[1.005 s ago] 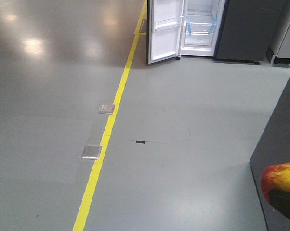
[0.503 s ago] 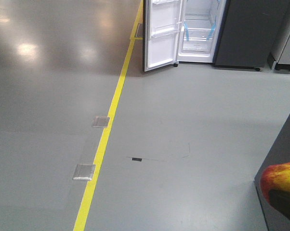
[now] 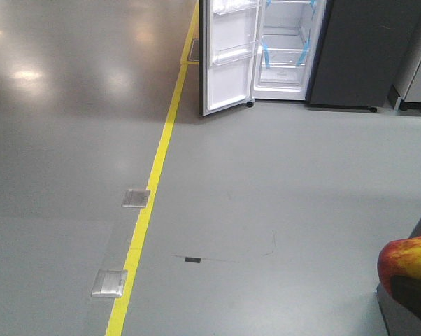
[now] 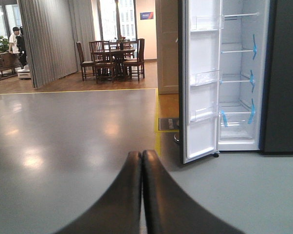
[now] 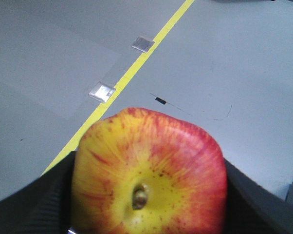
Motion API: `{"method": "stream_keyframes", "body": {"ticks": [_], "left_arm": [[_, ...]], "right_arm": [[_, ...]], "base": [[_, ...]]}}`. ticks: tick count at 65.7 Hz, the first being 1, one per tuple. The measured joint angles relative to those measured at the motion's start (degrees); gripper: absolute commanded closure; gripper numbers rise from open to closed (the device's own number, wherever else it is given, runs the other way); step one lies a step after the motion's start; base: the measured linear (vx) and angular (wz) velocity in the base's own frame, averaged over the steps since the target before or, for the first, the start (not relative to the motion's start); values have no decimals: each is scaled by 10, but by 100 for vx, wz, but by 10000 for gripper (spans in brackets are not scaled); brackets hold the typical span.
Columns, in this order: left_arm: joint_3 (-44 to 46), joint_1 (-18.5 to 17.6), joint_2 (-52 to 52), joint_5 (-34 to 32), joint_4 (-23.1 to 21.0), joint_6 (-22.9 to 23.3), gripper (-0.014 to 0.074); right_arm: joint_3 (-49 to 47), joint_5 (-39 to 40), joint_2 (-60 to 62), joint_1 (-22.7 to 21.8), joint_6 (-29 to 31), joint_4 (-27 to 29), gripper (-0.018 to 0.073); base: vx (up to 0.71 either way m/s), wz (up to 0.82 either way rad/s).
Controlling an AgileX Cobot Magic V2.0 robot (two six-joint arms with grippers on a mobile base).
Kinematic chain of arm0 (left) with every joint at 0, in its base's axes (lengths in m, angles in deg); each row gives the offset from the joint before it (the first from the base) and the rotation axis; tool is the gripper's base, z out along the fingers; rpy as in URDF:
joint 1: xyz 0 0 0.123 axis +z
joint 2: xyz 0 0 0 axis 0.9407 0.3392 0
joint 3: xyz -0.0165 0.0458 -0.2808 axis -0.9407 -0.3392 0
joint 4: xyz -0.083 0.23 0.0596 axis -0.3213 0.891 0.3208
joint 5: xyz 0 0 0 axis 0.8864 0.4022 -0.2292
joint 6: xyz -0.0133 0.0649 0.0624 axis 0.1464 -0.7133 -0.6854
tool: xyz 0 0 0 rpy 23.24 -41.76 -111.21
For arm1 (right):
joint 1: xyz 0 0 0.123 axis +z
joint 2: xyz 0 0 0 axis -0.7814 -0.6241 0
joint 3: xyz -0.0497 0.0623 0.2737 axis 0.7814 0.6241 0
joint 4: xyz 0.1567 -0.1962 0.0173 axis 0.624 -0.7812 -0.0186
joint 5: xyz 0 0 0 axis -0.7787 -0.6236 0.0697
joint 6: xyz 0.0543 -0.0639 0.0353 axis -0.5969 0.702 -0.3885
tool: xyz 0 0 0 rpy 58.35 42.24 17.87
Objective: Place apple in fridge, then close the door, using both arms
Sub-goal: 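Drive toward the open fridge door holding the apple in the right gripper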
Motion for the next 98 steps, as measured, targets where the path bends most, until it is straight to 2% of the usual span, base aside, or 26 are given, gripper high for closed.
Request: {"method": "stream_keyframes", "body": {"ticks": [98], "left_arm": [[0, 0, 0, 0, 0, 0, 602]], "right_arm": [[0, 0, 0, 0, 0, 0, 426]], "base": [[30, -2]]}}
